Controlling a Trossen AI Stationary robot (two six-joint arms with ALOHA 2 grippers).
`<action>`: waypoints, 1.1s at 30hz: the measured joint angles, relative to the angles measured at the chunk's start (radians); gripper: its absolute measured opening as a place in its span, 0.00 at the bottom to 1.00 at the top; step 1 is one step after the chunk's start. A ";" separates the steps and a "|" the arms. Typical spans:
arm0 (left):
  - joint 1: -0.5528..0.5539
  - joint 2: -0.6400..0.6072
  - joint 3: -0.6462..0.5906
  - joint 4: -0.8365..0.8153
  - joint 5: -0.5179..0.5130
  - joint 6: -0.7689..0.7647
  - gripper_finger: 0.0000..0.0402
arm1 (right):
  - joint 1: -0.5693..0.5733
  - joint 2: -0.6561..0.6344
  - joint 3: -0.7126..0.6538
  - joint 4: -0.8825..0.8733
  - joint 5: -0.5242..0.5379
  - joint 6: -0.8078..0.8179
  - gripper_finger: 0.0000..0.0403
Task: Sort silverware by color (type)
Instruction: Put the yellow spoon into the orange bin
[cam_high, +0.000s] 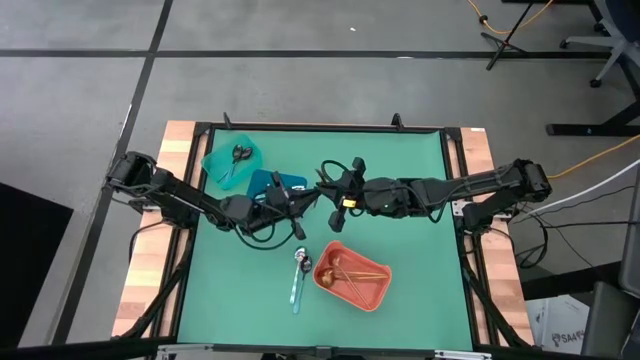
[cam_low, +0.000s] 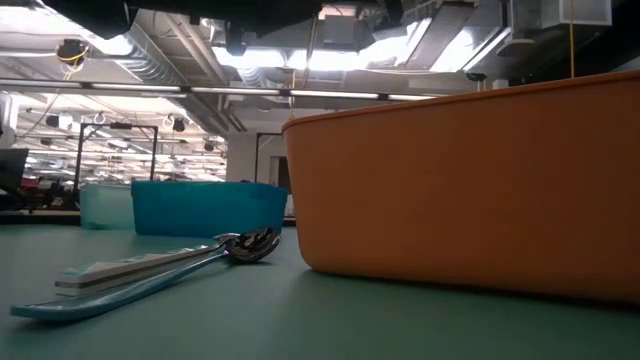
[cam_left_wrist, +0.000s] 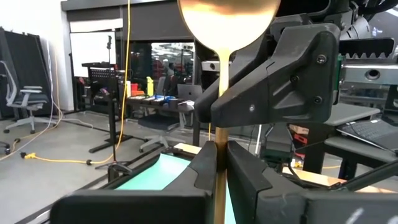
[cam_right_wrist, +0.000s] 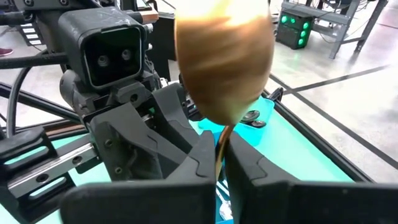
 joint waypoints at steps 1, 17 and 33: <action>0.000 0.000 0.000 0.000 0.000 0.000 0.04 | 0.000 0.000 0.000 0.000 -0.003 0.000 0.01; -0.001 0.000 0.000 -0.067 -0.029 -0.003 0.23 | -0.001 0.000 0.052 -0.200 -0.108 0.055 0.00; 0.000 0.000 0.000 -0.210 -0.030 -0.003 0.25 | 0.000 0.000 0.152 -0.766 -0.588 0.480 0.00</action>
